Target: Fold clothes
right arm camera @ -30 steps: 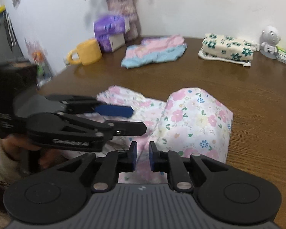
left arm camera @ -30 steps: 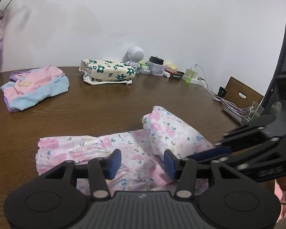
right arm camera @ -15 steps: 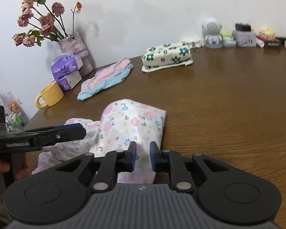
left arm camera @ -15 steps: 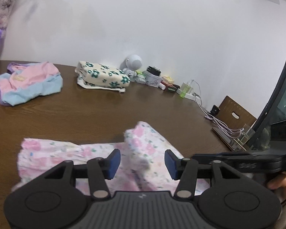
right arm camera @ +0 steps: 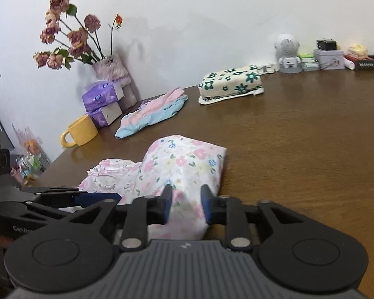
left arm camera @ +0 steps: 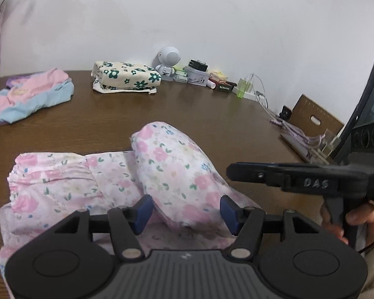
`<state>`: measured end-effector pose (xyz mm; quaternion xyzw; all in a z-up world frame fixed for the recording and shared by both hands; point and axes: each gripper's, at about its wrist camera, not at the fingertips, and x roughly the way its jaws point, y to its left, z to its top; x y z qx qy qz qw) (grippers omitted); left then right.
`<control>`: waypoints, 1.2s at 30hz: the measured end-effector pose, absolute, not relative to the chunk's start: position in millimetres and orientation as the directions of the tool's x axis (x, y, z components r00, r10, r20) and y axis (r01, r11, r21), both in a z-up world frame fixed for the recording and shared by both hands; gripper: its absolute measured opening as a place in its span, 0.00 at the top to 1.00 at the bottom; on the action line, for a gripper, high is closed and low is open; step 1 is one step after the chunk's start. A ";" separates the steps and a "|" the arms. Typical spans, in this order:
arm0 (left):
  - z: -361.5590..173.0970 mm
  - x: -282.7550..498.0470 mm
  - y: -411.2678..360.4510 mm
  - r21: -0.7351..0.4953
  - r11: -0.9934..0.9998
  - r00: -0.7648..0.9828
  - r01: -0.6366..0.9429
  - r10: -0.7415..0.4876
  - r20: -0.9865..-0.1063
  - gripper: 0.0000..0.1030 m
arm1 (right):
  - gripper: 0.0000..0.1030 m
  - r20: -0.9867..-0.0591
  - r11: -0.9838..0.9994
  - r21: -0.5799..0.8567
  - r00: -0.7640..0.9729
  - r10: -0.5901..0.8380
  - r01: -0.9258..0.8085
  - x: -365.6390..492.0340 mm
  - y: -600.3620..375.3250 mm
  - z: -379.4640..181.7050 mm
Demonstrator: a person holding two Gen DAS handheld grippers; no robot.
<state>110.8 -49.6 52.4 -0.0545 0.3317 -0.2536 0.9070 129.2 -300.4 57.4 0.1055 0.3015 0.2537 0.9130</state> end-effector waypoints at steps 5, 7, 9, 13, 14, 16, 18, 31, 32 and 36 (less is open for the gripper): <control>59.1 84.3 -59.6 -0.146 0.859 0.673 0.491 -0.481 -0.562 0.42 | 0.62 -0.497 0.846 0.297 0.685 0.533 -0.442 99.6 -317.5 56.3; 58.9 78.3 -68.2 -0.048 0.860 0.693 0.508 -0.441 -0.570 0.42 | 0.62 -0.519 0.841 0.271 0.664 0.538 -0.469 92.2 -315.0 51.3; 55.7 75.8 -79.5 0.057 0.856 0.712 0.514 -0.388 -0.586 0.42 | 0.61 -0.541 0.839 0.241 0.650 0.533 -0.488 86.6 -310.3 46.0; 47.1 76.3 -97.6 0.209 0.834 0.750 0.511 -0.314 -0.582 0.43 | 0.61 -0.569 0.865 0.185 0.666 0.482 -0.467 88.9 -294.8 37.4; 44.9 76.5 -102.1 0.246 0.825 0.760 0.509 -0.296 -0.578 0.50 | 0.62 -0.569 0.866 0.181 0.669 0.479 -0.466 89.7 -291.4 36.9; 40.5 76.3 -107.9 0.298 0.810 0.773 0.506 -0.272 -0.572 0.69 | 0.63 -0.568 0.868 0.174 0.673 0.474 -0.465 91.4 -284.6 36.0; 35.7 74.0 -110.6 0.344 0.803 0.793 0.486 -0.241 -0.559 0.87 | 0.75 -0.569 0.873 0.178 0.677 0.467 -0.454 91.4 -279.8 35.1; 37.9 62.7 -88.4 0.149 0.935 0.844 0.321 -0.211 -0.494 0.95 | 0.95 -0.562 0.895 0.181 0.704 0.435 -0.408 85.2 -273.2 32.7; 37.7 63.0 -88.6 0.146 0.933 0.836 0.330 -0.217 -0.503 0.95 | 0.93 -0.568 0.890 0.184 0.693 0.443 -0.418 84.9 -274.6 33.6; 40.8 59.8 -87.1 0.107 0.909 0.788 0.402 -0.284 -0.547 0.68 | 0.68 -0.566 0.859 0.218 0.657 0.499 -0.464 79.9 -289.1 43.0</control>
